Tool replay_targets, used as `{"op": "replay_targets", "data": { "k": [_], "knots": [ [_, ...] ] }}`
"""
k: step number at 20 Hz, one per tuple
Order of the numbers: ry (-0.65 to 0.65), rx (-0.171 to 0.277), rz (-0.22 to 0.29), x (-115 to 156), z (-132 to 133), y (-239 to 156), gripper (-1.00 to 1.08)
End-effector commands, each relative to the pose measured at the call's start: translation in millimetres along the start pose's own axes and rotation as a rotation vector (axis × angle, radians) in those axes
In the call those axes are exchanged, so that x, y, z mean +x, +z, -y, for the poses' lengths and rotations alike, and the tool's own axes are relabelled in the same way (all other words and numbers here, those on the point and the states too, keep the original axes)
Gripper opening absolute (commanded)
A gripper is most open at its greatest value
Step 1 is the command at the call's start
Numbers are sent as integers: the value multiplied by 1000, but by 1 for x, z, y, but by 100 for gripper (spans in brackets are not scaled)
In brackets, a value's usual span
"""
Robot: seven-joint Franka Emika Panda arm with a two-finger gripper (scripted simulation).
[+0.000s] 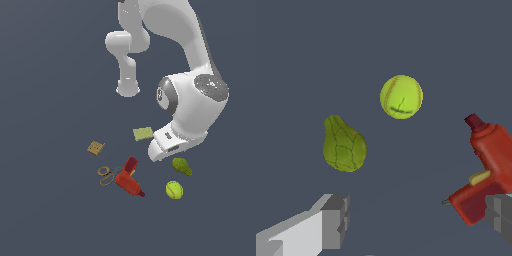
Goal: Pick up a designated object from a clutter of objects.
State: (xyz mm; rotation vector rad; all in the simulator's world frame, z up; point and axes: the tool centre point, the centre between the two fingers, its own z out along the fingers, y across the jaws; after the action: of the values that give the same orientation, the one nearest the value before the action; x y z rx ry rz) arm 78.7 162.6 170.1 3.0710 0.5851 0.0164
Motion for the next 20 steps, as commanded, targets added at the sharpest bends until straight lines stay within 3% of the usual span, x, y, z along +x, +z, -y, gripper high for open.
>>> {"op": "replay_targets", "data": {
  "k": [1, 10, 20],
  "knots": [
    [-44, 3, 1, 9, 21, 21, 100],
    [-139, 15, 5, 24, 72, 69, 100],
    [-155, 18, 7, 25, 81, 81, 100]
  ]
}}
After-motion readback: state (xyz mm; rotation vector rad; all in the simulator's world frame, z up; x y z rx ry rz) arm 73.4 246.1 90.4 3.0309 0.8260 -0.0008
